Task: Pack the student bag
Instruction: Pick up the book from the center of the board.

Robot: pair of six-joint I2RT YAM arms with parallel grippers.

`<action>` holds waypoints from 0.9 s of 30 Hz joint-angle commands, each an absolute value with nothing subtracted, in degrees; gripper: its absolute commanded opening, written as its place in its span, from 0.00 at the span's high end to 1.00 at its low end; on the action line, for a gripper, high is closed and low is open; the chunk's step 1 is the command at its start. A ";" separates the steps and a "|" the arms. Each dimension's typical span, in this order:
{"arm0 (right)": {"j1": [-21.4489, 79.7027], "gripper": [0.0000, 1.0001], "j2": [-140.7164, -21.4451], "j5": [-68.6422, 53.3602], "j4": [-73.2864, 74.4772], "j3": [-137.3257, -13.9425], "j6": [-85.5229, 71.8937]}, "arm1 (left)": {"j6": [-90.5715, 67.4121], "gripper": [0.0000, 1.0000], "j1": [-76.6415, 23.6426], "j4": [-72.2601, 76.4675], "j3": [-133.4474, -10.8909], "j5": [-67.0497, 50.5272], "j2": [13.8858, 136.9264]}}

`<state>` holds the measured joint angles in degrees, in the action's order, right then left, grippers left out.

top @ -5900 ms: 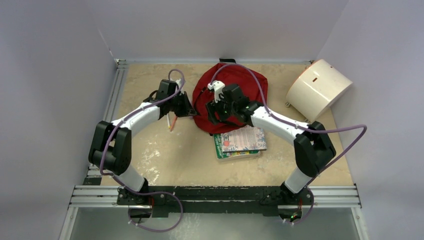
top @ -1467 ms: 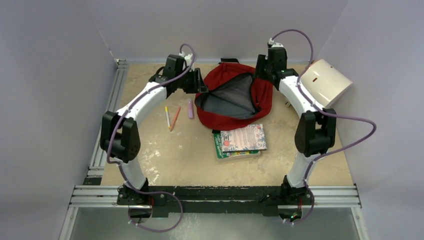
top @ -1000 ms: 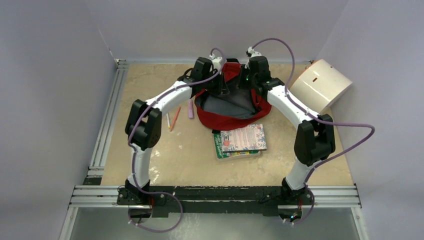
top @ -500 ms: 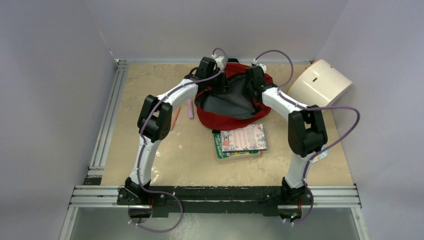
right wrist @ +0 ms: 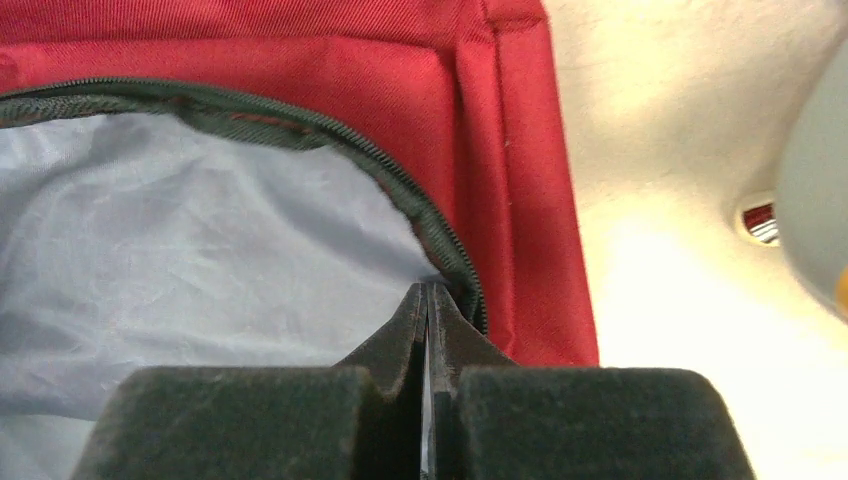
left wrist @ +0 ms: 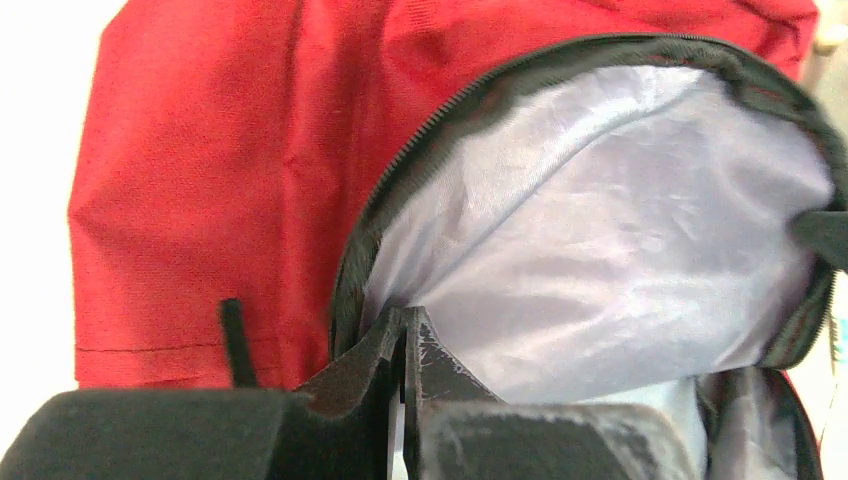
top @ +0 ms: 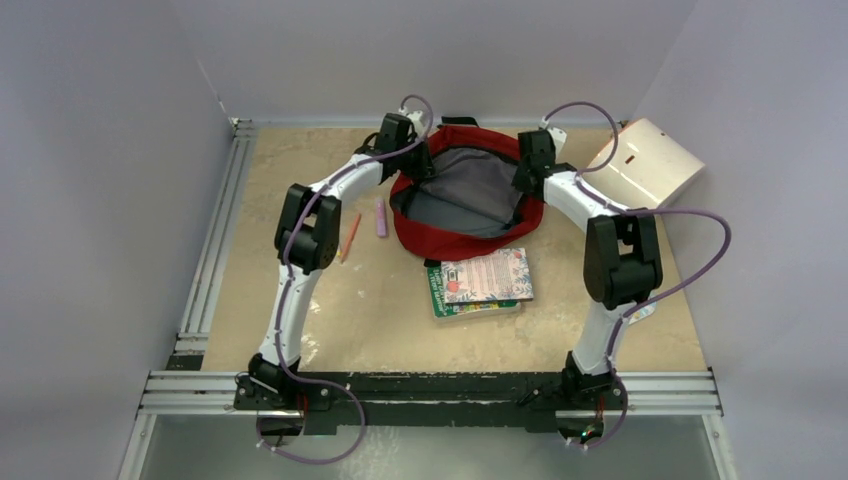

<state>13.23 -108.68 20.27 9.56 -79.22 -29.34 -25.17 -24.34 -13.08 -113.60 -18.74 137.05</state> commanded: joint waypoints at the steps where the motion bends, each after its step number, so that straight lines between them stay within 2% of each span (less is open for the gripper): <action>1: 12.62 1.00 -104.76 22.06 8.56 -78.44 -28.79 | -23.00 1.00 -23.49 -13.49 -117.19 -17.80 138.20; 8: 12.05 1.00 -102.86 18.97 8.11 -76.85 -28.34 | -21.53 1.00 -23.38 -14.77 -117.51 -17.73 136.13; 15: 12.04 1.00 -89.53 11.29 2.35 -71.18 -27.85 | -20.20 1.00 -23.31 -17.47 -115.06 -15.79 125.11; 16: 12.06 0.96 -87.44 11.01 1.64 -70.25 -28.24 | -20.07 1.00 -23.18 -17.56 -113.80 -15.06 122.94; 17: 12.07 0.88 -85.68 10.78 1.13 -69.28 -28.48 | -20.09 1.00 -23.01 -17.69 -112.37 -14.20 120.58; 19: 11.85 0.64 -82.79 9.00 0.97 -67.77 -28.56 | -21.18 0.96 -22.37 -17.87 -108.72 -12.88 115.37; 22: 11.36 0.54 -80.66 5.34 4.20 -66.97 -29.16 | -22.13 0.86 -21.43 -14.77 -99.76 -12.43 106.08; 27: 11.25 0.34 -73.44 6.61 3.81 -60.05 -32.75 | -25.12 0.72 -19.33 -11.35 -83.96 -12.87 91.95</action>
